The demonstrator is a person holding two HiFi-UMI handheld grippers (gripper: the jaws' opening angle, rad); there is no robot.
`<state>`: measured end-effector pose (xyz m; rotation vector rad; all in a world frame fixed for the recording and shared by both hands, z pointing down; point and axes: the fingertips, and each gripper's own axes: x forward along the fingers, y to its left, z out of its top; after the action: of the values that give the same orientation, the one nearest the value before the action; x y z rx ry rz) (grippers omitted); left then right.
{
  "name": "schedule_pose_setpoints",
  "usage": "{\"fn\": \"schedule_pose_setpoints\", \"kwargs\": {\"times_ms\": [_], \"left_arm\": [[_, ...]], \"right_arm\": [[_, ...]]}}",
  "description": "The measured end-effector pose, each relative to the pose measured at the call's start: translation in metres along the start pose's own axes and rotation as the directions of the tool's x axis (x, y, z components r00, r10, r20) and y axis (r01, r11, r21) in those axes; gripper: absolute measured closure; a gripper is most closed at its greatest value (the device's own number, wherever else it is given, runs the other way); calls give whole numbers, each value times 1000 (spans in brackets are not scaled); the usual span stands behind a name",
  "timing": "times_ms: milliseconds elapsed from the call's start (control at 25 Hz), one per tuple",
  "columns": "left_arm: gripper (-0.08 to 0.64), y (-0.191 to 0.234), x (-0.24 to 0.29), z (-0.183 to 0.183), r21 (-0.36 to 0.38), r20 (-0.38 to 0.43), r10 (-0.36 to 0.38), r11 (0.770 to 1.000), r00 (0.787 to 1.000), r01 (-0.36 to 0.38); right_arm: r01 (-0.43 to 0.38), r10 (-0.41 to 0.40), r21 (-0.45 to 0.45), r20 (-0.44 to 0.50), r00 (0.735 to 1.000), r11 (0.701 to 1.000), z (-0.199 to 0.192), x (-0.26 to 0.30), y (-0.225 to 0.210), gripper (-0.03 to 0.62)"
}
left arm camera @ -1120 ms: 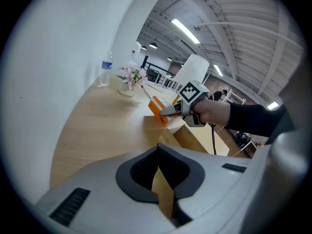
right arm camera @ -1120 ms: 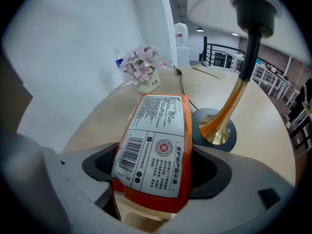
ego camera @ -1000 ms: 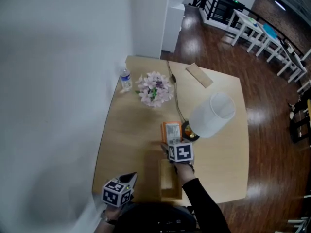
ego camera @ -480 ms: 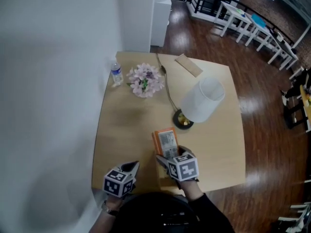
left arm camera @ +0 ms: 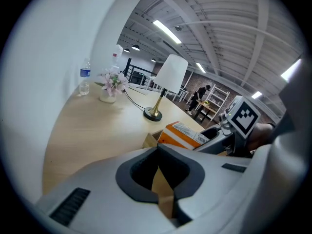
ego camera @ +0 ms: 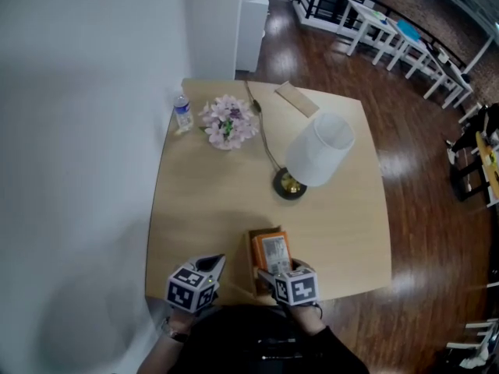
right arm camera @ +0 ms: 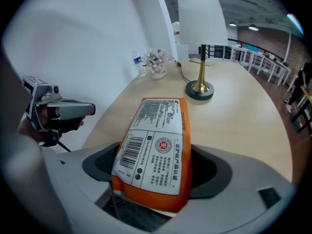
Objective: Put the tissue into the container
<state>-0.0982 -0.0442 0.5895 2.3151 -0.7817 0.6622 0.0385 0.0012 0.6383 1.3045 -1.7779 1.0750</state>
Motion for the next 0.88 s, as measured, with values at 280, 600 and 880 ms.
{"fn": "schedule_pose_setpoints", "kwargs": {"times_ms": [280,600,880], "left_arm": [[566,-3,-11,-10,6,-10,24,1000,1000,-24],[566,-14,-16,-12,13,-8,44,999,999,-44],[566,-39,-6,-1,43,-3,31,999,1000,-31]], "right_arm": [[21,-22,35,26,999,999,-3,15,-2,142],[-20,18,30,75,997,999,5,-1,-1,127],[-49,42,48,148,988,998,16,-30,-23,128]]}}
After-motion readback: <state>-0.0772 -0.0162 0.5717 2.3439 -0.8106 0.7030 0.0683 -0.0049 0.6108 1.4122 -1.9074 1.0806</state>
